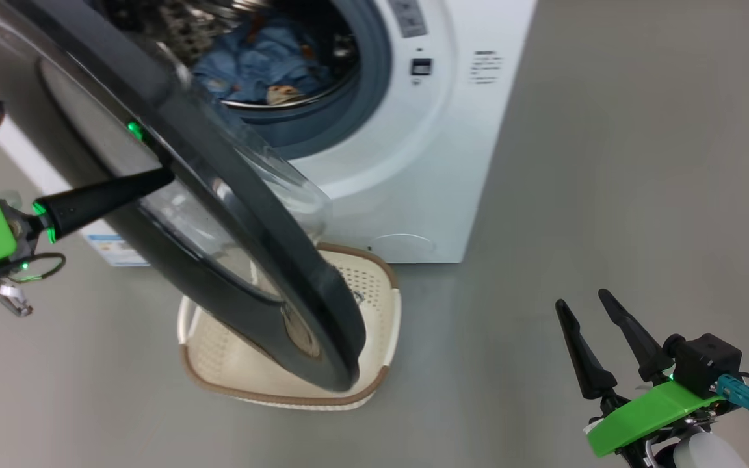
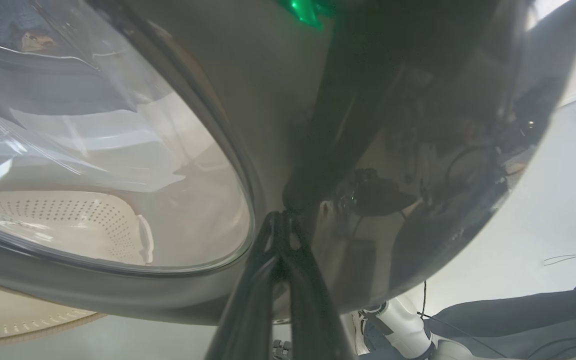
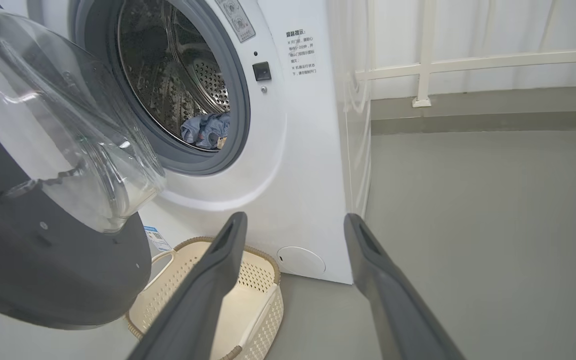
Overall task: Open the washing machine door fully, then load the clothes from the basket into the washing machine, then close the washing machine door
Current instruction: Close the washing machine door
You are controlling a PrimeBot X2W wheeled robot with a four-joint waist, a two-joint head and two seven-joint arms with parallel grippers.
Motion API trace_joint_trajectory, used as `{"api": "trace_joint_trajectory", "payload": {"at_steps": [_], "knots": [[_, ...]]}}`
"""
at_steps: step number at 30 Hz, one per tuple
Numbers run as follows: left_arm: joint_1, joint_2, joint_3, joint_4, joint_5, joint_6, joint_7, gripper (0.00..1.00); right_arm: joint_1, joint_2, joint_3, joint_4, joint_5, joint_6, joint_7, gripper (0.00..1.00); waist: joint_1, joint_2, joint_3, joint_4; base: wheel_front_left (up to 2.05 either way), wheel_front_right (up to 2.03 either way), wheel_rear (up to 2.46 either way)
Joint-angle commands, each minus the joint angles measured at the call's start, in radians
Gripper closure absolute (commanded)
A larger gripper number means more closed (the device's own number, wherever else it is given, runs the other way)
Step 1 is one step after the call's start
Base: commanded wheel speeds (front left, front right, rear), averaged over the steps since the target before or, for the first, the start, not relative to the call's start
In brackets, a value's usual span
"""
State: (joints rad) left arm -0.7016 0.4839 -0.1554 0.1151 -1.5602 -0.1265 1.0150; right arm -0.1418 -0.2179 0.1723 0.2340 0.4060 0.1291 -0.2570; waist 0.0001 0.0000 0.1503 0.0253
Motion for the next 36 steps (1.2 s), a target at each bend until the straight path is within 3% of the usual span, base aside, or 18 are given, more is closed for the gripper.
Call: {"api": "trace_joint_trajectory", "payload": {"at_steps": [1, 16, 24, 32, 33, 34, 36], "knots": [[-0.062, 0.033, 0.045, -0.013, 0.017, -0.004, -0.020, 1.00, -0.007, 0.002, 0.012, -0.030, -0.013, 0.002, -0.005, 0.00, -0.0001, 0.0000, 0.013, -0.053, 0.00, 0.00, 0.00], [-0.099, 0.029, 0.054, 0.060, 0.068, -0.004, -0.140, 1.00, -0.008, 0.010, 0.006, -0.035, -0.014, 0.002, -0.005, 0.00, -0.0001, 0.0000, 0.021, -0.128, 0.00, 0.00, 0.00], [-0.064, 0.032, 0.036, 0.063, 0.062, -0.004, -0.171, 1.00, 0.000, 0.007, 0.006, -0.030, -0.014, 0.002, -0.005, 0.00, -0.0001, 0.0000, -0.001, -0.112, 0.00, 0.00, 0.00], [0.070, 0.059, 0.061, 0.047, 0.043, -0.004, -0.232, 1.00, 0.018, -0.003, 0.009, -0.027, -0.011, 0.002, -0.005, 0.00, -0.0001, 0.0000, -0.030, -0.070, 0.00, 0.00, 0.00], [0.088, 0.062, 0.064, 0.043, 0.040, -0.004, -0.239, 0.96, 0.020, -0.005, 0.010, -0.027, -0.010, 0.002, -0.005, 0.00, -0.0001, 0.0000, -0.034, -0.067, 0.00, 0.00, 0.00], [0.107, 0.065, 0.067, 0.039, 0.042, -0.004, -0.248, 0.80, 0.022, -0.006, 0.008, -0.026, -0.009, 0.002, -0.005, 0.00, -0.0001, 0.0000, -0.036, -0.062, 0.00, 0.00, 0.00], [0.146, 0.071, 0.069, 0.028, 0.045, -0.004, -0.264, 0.62, 0.026, -0.009, 0.008, -0.026, -0.008, 0.002, -0.005, 0.00, -0.0001, 0.0000, -0.042, -0.053, 0.00, 0.00, 0.00]]}}
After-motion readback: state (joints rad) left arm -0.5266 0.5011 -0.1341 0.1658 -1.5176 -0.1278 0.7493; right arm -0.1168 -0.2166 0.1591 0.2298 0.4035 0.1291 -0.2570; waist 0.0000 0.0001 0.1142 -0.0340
